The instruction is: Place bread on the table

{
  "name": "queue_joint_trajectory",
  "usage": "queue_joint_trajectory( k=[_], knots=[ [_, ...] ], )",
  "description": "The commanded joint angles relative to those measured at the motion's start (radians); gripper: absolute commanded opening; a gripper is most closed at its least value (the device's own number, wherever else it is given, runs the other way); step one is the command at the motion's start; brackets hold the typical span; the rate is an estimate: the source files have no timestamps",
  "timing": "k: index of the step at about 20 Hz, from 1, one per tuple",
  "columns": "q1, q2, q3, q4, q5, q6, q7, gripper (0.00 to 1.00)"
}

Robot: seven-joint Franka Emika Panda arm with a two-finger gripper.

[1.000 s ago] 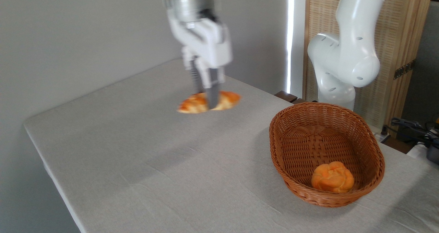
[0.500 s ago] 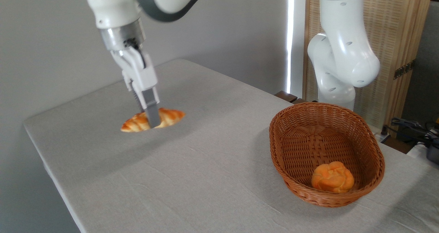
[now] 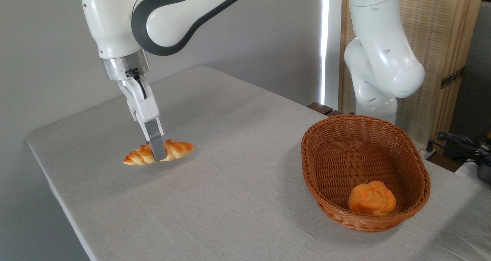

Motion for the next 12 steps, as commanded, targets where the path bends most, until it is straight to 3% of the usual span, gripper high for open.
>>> queue_joint_trajectory(
  k=[1, 8, 12],
  knots=[
    [-0.011, 0.020, 0.001, 0.010, 0.014, 0.009, 0.001, 1.00],
    [-0.011, 0.015, 0.001, 0.013, 0.014, 0.012, -0.004, 1.00],
    [0.046, -0.064, 0.001, 0.025, 0.005, -0.009, -0.039, 1.00]
  ],
)
